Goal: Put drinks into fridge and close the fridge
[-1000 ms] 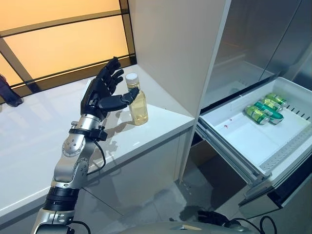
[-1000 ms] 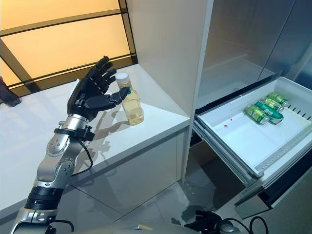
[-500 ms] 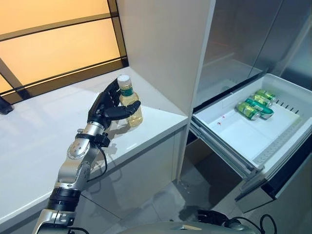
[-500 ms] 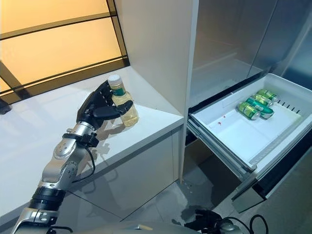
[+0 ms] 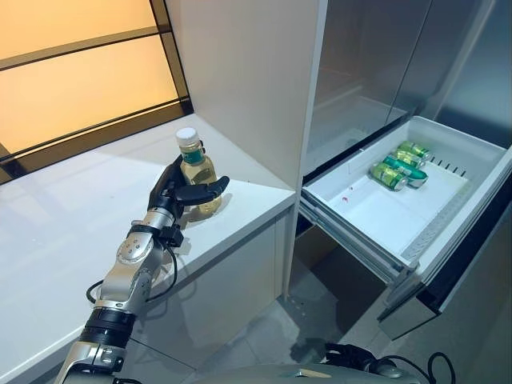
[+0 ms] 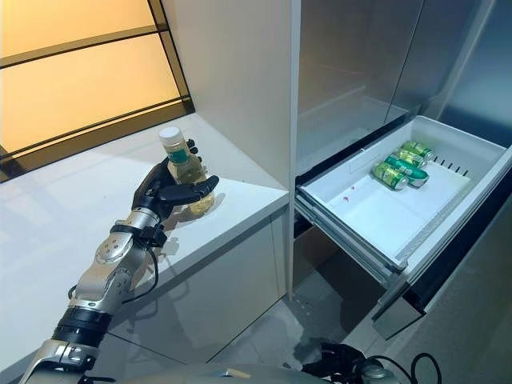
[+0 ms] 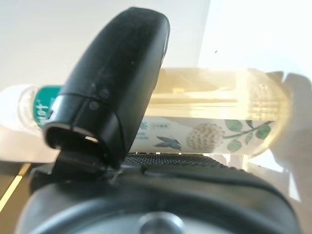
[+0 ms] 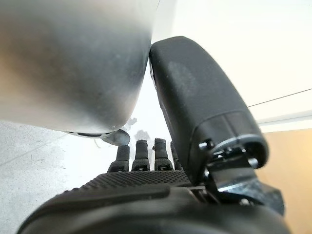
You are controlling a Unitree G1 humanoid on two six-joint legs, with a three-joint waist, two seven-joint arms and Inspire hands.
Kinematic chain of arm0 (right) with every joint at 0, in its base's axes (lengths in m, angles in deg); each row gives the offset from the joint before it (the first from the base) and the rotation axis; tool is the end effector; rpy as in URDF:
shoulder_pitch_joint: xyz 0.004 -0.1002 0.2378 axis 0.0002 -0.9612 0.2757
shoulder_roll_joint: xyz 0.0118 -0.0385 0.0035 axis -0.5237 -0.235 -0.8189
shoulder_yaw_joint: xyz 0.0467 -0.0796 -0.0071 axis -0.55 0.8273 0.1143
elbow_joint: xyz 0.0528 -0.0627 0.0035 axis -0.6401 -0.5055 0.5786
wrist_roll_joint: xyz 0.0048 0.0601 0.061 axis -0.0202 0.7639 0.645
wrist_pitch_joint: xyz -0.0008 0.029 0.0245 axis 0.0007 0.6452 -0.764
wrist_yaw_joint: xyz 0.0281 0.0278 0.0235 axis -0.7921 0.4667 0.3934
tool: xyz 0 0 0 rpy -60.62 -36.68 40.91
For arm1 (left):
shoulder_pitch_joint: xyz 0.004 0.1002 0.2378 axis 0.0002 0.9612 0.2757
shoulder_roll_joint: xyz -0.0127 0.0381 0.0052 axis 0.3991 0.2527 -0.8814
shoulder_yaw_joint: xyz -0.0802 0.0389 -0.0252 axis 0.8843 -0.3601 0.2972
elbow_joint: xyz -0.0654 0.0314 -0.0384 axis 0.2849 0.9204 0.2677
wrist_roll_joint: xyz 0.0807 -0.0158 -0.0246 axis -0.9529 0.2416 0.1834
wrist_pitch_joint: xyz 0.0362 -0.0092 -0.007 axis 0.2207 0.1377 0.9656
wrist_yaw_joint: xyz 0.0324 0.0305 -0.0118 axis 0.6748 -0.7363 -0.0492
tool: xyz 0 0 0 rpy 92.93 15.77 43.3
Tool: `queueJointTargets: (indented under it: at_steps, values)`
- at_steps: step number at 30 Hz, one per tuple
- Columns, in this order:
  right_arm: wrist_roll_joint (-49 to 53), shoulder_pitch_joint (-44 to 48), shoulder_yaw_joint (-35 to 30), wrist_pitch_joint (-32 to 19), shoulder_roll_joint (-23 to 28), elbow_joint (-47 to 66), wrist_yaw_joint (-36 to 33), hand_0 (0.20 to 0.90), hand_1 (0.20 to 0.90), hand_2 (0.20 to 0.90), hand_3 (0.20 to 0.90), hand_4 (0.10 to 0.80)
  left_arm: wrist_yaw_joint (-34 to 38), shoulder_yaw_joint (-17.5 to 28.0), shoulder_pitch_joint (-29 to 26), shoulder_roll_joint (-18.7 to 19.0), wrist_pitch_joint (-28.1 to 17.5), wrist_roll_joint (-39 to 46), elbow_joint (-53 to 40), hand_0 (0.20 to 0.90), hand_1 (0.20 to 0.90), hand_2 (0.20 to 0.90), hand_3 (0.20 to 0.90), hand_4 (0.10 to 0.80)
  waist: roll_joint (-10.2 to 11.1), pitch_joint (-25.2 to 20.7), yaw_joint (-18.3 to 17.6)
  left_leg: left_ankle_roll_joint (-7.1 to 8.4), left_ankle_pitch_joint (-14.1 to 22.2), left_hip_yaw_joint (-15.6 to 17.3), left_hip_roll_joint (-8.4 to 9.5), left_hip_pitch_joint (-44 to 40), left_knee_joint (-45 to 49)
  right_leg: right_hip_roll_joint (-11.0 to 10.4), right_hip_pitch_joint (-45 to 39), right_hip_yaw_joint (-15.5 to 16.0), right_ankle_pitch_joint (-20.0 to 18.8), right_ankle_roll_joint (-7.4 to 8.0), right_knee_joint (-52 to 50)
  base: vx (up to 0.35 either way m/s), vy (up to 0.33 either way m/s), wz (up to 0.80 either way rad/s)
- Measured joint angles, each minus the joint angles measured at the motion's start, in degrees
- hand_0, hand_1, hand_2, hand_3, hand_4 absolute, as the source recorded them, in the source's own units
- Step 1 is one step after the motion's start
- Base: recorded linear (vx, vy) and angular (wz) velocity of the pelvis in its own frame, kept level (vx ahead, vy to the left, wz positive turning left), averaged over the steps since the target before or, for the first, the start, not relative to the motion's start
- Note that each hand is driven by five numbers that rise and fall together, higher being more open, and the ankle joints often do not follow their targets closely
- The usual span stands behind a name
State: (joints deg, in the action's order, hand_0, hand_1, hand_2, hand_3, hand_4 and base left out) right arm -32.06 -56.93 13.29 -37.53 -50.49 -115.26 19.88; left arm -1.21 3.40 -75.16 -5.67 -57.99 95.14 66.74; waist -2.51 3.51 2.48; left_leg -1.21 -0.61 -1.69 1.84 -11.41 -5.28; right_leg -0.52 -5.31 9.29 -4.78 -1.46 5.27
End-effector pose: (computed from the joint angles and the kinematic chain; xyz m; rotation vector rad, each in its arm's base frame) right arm 0.0761 -0.2205 -0.0887 -0.1302 1.2490 0.1736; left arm 0.2168 0.2176 0.0848 -0.1012 -0.0668 -0.0830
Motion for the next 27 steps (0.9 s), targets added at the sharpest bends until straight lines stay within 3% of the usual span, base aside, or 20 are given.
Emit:
queueJointTargets:
  at_steps: [1, 3, 4, 6, 7, 8, 9, 27]
  values:
    - [0.00, -0.13, 0.00, -0.01, -0.02, 0.01, 0.00, 0.900, 0.900, 0.900, 0.900, 0.800, 0.19, 0.02, 0.01, -0.25, -0.65, 0.77, 0.08, 0.578, 0.578, 0.578, 0.524, 0.424, 0.03, 0.02, -0.05, -0.02, 0.04, 0.13, 0.00, -0.08, 0.02, 0.02, 0.01, -0.14, 0.01, 0.04, 0.01, 0.022, 0.008, -0.06]
    - [0.00, -0.49, 0.00, -0.02, -0.04, 0.04, -0.04, 0.900, 0.900, 0.900, 0.900, 0.800, 0.65, 0.04, 0.09, -1.19, -1.90, 1.09, 0.09, 0.606, 0.606, 0.606, 0.557, 0.457, 0.12, 0.08, -0.02, -0.07, 0.11, 0.37, 0.00, -0.16, 0.00, 0.06, 0.04, -0.47, -0.01, 0.10, 0.01, 0.010, 0.006, -0.07]
    - [0.00, -0.56, 0.00, -0.02, -0.04, 0.28, -0.06, 0.900, 0.900, 0.900, 0.900, 0.800, 0.89, 0.06, 0.12, -1.74, -2.20, 1.44, 0.09, 0.573, 0.573, 0.573, 0.518, 0.418, 0.22, 0.14, 0.04, -0.08, 0.12, 0.46, 0.00, -0.15, -0.01, 0.08, 0.07, -0.58, -0.04, 0.09, 0.00, 0.003, 0.007, -0.05]
    - [0.00, -0.76, 0.00, -0.04, -0.06, 0.48, -0.08, 0.900, 0.900, 0.900, 0.900, 0.800, 0.98, 0.06, 0.12, -2.47, -2.70, 1.53, 0.09, 0.582, 0.582, 0.582, 0.529, 0.429, 0.38, 0.24, 0.04, -0.09, 0.14, 0.49, 0.00, -0.16, -0.01, 0.08, 0.07, -0.61, -0.04, 0.09, 0.00, 0.000, 0.000, 0.00]
    - [0.00, -0.74, 0.00, -0.03, -0.11, 0.48, -0.09, 0.900, 0.900, 0.900, 0.900, 0.800, 1.01, 0.04, 0.12, -2.55, -2.93, 1.53, 0.09, 0.641, 0.641, 0.641, 0.598, 0.498, 0.48, 0.31, 0.01, -0.10, 0.15, 0.52, 0.00, -0.16, -0.01, 0.08, 0.08, -0.64, -0.04, 0.09, 0.00, 0.000, 0.000, 0.00]
    - [0.00, -0.75, 0.00, -0.03, -0.14, 0.50, -0.09, 0.900, 0.900, 0.900, 0.900, 0.800, 1.24, 0.04, 0.12, -2.55, -3.13, 1.53, 0.09, 0.796, 0.796, 0.796, 0.779, 0.679, 0.57, 0.37, -0.02, -0.11, 0.16, 0.60, 0.00, -0.18, 0.00, 0.09, 0.09, -0.71, -0.05, 0.09, 0.00, 0.000, 0.000, 0.00]
    - [0.00, -0.75, 0.00, -0.04, -0.15, 0.50, -0.09, 0.900, 0.900, 0.900, 0.900, 0.800, 1.39, 0.04, 0.12, -2.55, -3.24, 1.53, 0.09, 0.900, 0.900, 0.900, 0.900, 0.800, 0.61, 0.39, -0.04, -0.13, 0.18, 0.63, 0.00, -0.18, -0.01, 0.09, 0.09, -0.73, -0.05, 0.09, 0.00, 0.000, 0.000, 0.00]
    - [-0.03, -0.93, 0.02, -0.02, -0.28, 0.67, -0.10, 0.900, 0.900, 0.900, 0.900, 0.800, 1.69, 0.25, 0.07, -2.49, -4.65, 1.55, 0.06, 0.900, 0.900, 0.900, 0.900, 0.800, 0.91, 0.26, -0.08, -0.18, 0.27, 0.34, 0.02, -0.43, -0.01, 0.10, -0.16, -0.79, -0.06, 0.08, 0.00, 0.000, 0.000, 0.00]
